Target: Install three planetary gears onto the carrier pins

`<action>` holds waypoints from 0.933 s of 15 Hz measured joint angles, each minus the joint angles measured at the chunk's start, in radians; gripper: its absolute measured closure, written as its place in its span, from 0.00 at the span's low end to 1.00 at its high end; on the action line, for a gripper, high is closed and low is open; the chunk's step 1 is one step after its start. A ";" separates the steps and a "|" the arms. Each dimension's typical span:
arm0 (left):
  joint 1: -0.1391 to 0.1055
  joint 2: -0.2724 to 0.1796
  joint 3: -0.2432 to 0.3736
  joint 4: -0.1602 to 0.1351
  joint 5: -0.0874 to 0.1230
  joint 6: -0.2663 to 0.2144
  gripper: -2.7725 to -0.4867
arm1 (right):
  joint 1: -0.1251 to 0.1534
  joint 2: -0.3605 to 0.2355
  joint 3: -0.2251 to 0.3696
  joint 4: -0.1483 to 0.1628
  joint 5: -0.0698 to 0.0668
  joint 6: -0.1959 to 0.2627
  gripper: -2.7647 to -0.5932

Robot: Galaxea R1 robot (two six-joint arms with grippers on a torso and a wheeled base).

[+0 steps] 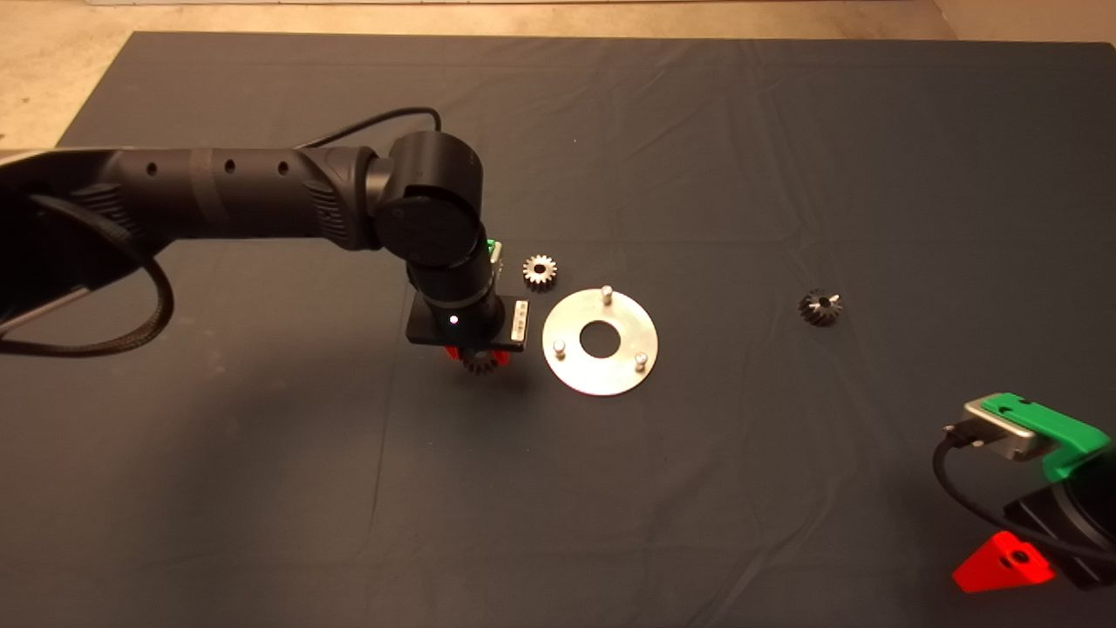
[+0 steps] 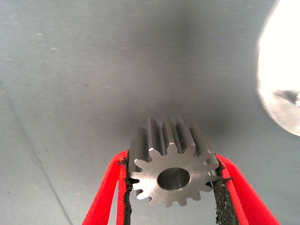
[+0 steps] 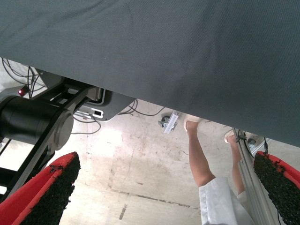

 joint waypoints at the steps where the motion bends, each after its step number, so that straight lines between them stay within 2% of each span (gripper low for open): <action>1: -0.011 0.016 -0.011 -0.002 0.000 0.000 0.83 | 0.000 0.000 0.000 0.000 0.000 0.000 0.01; 3: -0.025 0.046 -0.031 -0.007 0.000 0.001 0.83 | 0.000 0.000 0.000 0.000 0.000 0.000 0.01; 7: -0.028 0.113 -0.076 -0.021 -0.001 0.007 0.83 | 0.000 0.000 0.000 0.002 0.000 0.000 0.01; 14: -0.028 0.167 -0.125 -0.028 0.000 0.012 0.83 | 0.000 0.000 0.000 0.005 0.000 0.000 0.01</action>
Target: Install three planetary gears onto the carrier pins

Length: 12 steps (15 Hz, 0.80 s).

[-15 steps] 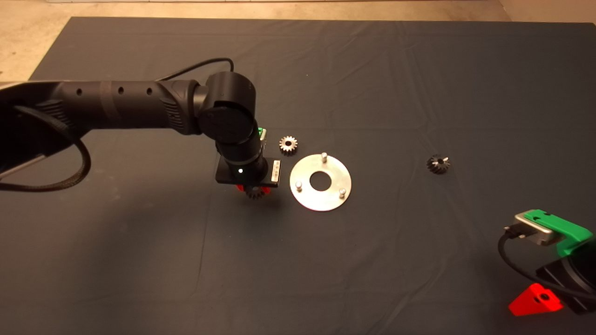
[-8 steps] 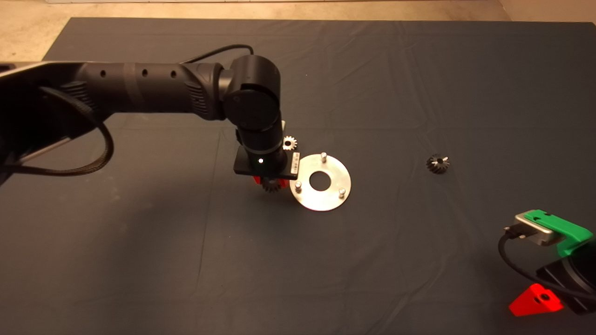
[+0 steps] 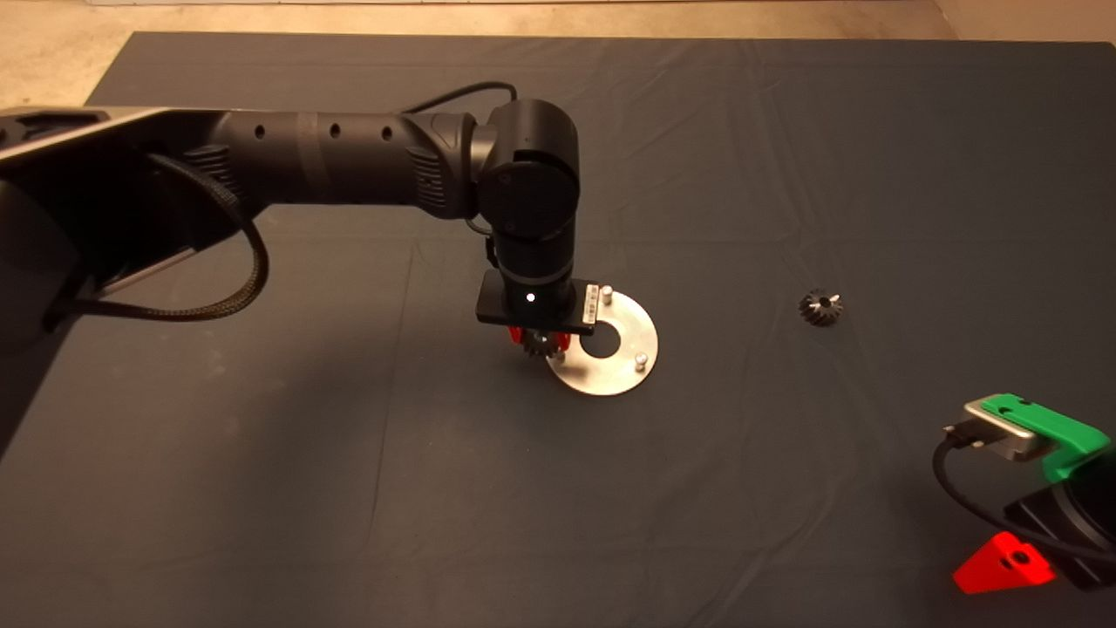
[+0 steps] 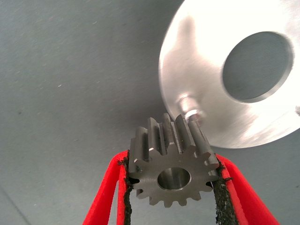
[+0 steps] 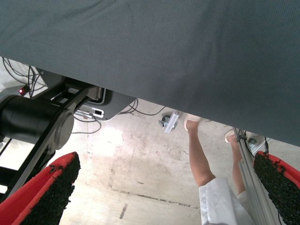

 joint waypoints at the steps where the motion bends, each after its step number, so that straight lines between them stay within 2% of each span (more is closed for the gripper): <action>1: 0.000 0.008 -0.005 -0.001 0.000 0.003 0.83 | 0.000 0.000 0.000 0.000 0.000 0.000 0.01; 6: 0.000 0.016 -0.041 -0.001 0.000 0.022 0.83 | 0.000 0.000 0.000 0.000 0.000 0.000 0.01; 12: 0.001 0.017 -0.053 0.000 0.000 0.026 0.83 | 0.000 0.000 0.000 0.001 0.000 0.000 0.01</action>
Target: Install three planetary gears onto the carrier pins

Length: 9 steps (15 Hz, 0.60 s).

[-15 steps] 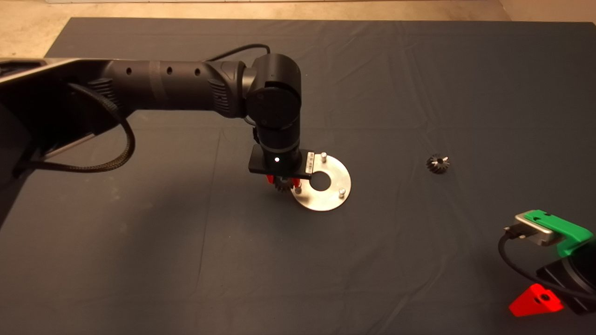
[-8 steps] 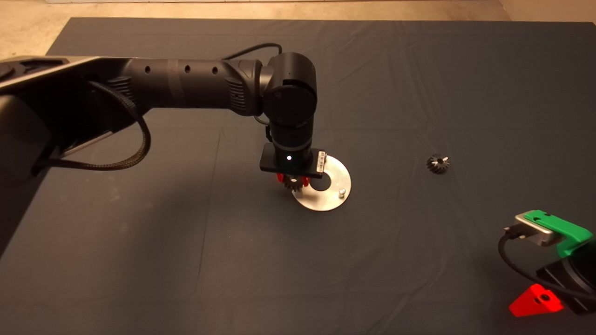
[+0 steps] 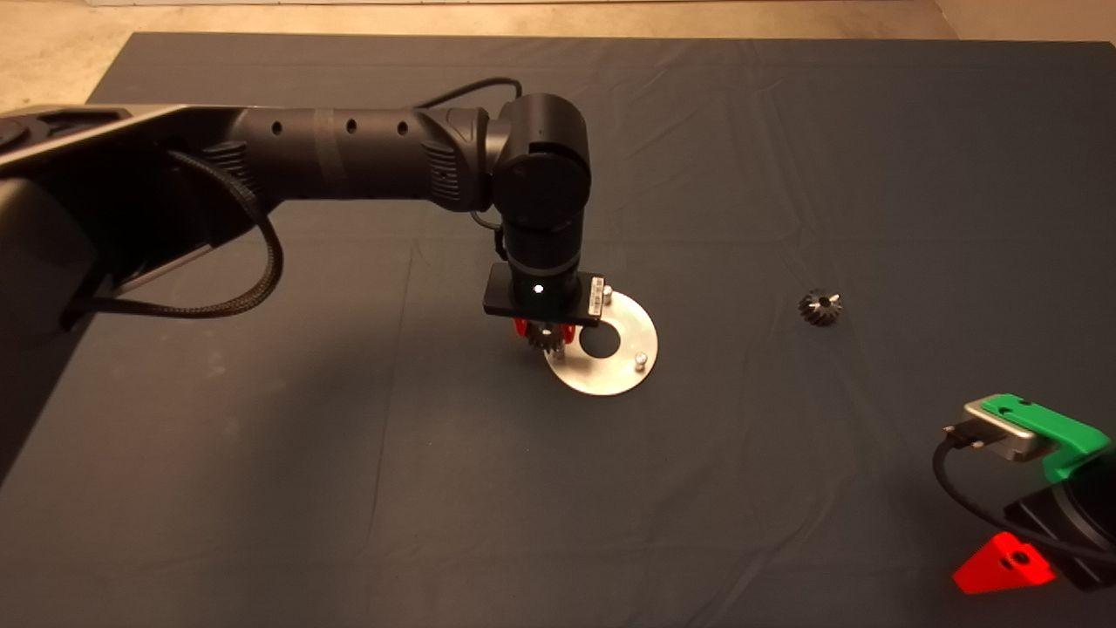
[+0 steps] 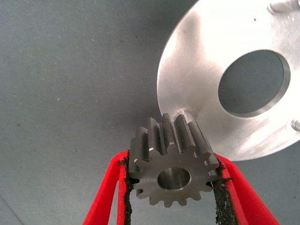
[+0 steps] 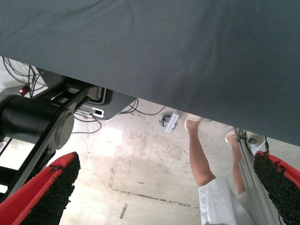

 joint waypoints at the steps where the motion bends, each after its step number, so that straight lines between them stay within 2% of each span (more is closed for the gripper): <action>1: 0.000 0.000 0.000 0.000 0.000 0.001 0.83 | 0.000 0.000 0.000 0.000 0.000 0.000 0.01; 9: 0.000 0.011 -0.004 0.000 0.001 0.002 0.83 | 0.000 0.002 0.000 0.029 0.000 0.000 0.01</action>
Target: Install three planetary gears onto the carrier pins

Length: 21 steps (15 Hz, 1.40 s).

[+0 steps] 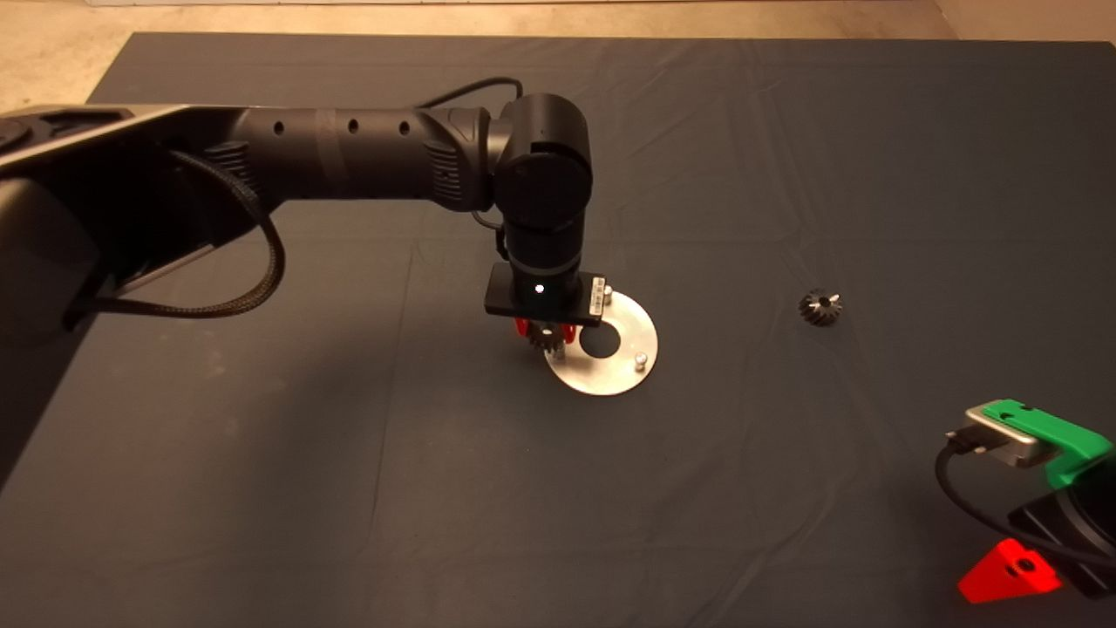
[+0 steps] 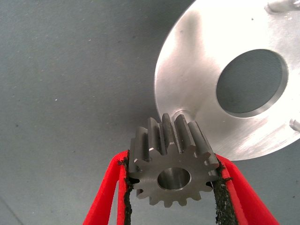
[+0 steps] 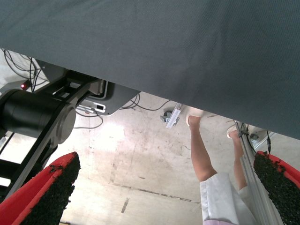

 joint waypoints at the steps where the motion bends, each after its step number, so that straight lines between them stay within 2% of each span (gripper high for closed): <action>1: 0.000 0.008 -0.004 0.000 0.000 0.000 0.83 | 0.000 0.001 0.000 0.001 0.000 0.000 0.01; 4: 0.002 0.022 -0.015 0.000 -0.001 0.000 0.84 | 0.000 0.001 0.000 0.004 0.000 0.000 0.01; 13: 0.029 0.022 -0.022 0.001 0.000 0.019 0.84 | 0.000 0.001 0.000 0.008 0.000 0.000 0.01; 17: 0.031 0.022 -0.022 0.001 0.000 0.024 0.84 | 0.000 0.001 0.000 0.008 0.000 0.000 0.01; 21: 0.030 0.025 -0.039 -0.003 0.000 0.053 0.84 | 0.000 0.001 0.000 0.008 0.000 0.000 0.01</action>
